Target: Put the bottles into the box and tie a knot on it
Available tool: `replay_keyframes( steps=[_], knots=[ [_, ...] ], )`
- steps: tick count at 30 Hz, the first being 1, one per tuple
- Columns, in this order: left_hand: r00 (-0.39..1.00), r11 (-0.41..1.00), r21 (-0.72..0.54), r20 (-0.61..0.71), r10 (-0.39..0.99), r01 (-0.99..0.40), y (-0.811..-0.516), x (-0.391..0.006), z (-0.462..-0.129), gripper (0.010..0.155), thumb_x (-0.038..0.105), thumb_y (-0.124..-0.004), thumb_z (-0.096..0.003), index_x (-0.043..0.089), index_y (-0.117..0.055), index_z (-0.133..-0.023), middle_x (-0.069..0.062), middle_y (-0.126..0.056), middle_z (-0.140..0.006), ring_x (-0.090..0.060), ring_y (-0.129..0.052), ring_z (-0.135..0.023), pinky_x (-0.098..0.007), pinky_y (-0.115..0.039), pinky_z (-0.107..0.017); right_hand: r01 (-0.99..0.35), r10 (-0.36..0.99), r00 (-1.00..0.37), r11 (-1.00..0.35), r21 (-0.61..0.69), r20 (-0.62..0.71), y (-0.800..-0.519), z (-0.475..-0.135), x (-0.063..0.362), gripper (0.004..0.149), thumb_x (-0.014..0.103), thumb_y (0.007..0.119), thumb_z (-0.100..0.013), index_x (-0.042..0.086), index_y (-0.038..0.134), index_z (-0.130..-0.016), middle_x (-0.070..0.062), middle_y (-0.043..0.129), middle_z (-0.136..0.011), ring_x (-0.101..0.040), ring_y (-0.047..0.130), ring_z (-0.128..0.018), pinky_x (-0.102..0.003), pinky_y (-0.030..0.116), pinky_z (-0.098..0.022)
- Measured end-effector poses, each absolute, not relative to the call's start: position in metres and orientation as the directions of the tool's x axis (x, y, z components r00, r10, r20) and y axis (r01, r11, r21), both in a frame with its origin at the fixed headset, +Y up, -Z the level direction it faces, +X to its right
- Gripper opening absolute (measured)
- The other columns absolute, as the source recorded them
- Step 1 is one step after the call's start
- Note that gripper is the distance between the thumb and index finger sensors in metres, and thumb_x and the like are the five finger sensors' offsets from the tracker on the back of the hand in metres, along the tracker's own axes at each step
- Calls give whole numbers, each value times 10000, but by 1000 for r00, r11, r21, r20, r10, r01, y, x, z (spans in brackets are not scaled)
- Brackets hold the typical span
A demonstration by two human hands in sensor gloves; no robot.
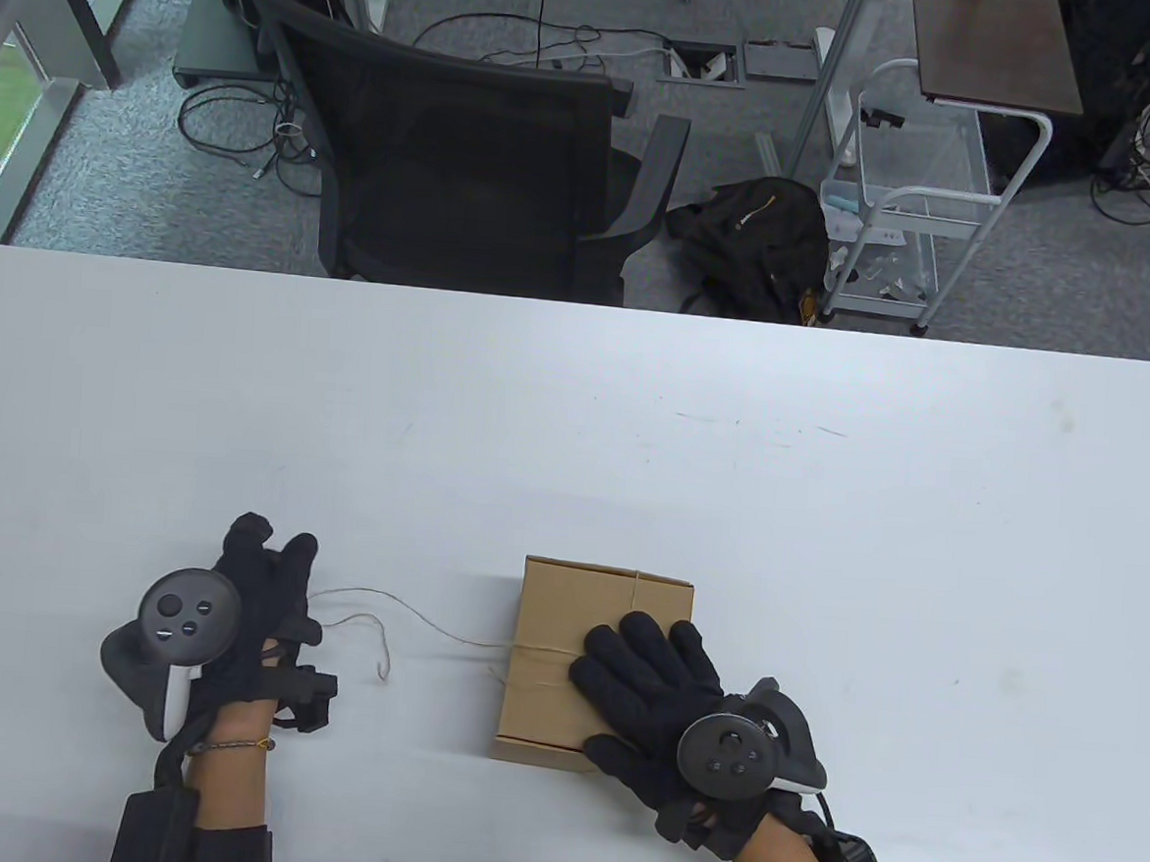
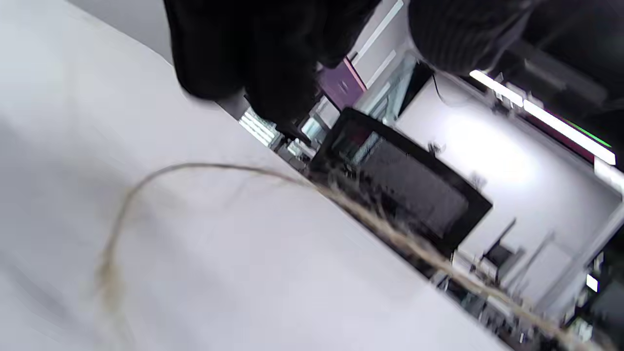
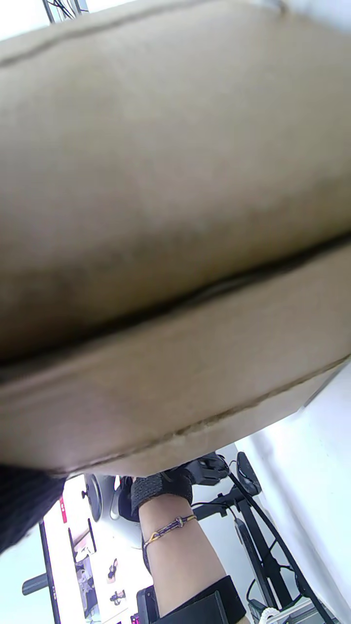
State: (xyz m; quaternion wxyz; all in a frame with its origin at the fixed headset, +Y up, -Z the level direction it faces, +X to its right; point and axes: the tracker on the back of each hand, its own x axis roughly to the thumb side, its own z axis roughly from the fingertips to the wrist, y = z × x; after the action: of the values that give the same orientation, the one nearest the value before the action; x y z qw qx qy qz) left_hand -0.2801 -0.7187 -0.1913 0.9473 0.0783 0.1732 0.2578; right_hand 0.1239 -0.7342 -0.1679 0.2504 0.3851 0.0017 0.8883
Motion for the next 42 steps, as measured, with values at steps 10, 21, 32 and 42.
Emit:
replay_keyframes(
  steps=[10, 21, 32, 42],
  knots=[
    [718, 754, -121, 243, 653, -645, -716, -175, -192, 792, 576, -781, -510, 299, -528, -1208, -245, -321, -1305, -623, -253, -1133, -823, -244, -676, -450, 439, -569, -874, 184, 696, -735, -166, 122, 686, 497, 692, -480, 145, 614, -1064, -92, 489, -1155, -422, 328, -1032, -660, 189, -676],
    [847, 915, 4, 378, 373, -404, -714, -110, -170, 474, 383, -855, -501, 208, -839, -941, -191, -692, -1144, -551, -594, -1092, -839, -378, -679, -504, 485, -526, -839, 203, 699, -730, -168, 127, 660, 491, 704, -474, 223, 619, -1071, -185, 499, -1150, -468, 370, -1018, -674, 222, -678],
    [849, 920, 37, 399, 345, -391, -717, -108, -167, 481, 371, -824, -512, 158, -811, -943, -168, -716, -1114, -527, -652, -1065, -833, -401, -684, -735, 684, -557, -670, 104, 470, -716, -183, 183, 698, 139, 786, -426, 156, 553, -1084, -293, 533, -1105, -609, 564, -907, -722, 584, -615],
    [845, 921, 43, 417, 336, -388, -716, -102, -163, 477, 366, -824, -511, 143, -812, -932, -167, -725, -1099, -526, -664, -1055, -834, -403, -684, -637, 598, -708, -771, 25, 376, -725, -184, 159, 594, 364, 844, -458, 70, 763, -968, -226, 532, -1108, -537, 550, -927, -647, 588, -637]
  ],
)
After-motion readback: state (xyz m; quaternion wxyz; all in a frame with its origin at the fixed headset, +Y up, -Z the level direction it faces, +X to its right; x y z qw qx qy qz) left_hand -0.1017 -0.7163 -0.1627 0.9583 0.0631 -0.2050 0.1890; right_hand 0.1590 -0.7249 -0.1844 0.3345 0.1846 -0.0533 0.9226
